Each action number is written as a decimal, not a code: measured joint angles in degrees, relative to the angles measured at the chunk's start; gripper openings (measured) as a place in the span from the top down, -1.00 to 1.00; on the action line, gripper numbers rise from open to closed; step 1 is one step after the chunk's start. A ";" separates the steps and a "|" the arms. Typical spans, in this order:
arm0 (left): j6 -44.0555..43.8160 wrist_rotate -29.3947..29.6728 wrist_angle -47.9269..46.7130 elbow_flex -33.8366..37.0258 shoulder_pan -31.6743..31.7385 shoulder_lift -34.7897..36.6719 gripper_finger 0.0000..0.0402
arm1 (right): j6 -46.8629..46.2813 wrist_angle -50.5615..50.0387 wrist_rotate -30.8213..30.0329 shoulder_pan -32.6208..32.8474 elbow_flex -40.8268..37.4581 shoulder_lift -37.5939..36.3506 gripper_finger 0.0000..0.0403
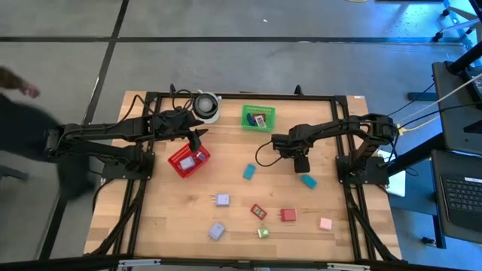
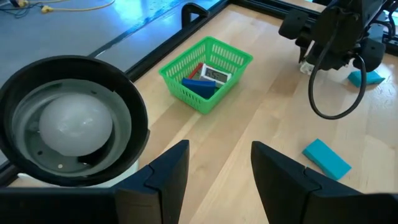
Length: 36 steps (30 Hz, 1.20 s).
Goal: Pick & Place Office items
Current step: Put the top green charger adapter into the red bin
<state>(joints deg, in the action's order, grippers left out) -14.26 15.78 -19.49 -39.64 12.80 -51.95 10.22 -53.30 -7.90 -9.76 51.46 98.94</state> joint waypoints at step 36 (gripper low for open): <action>9.46 -0.44 22.42 0.00 0.00 0.00 0.11 | -14.09 51.70 1.79 -0.66 27.09 -8.03 0.29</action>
<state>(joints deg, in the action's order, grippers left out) -4.80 15.34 2.94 -39.64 12.80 -51.95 -3.87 -1.61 -6.11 -10.42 78.54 90.90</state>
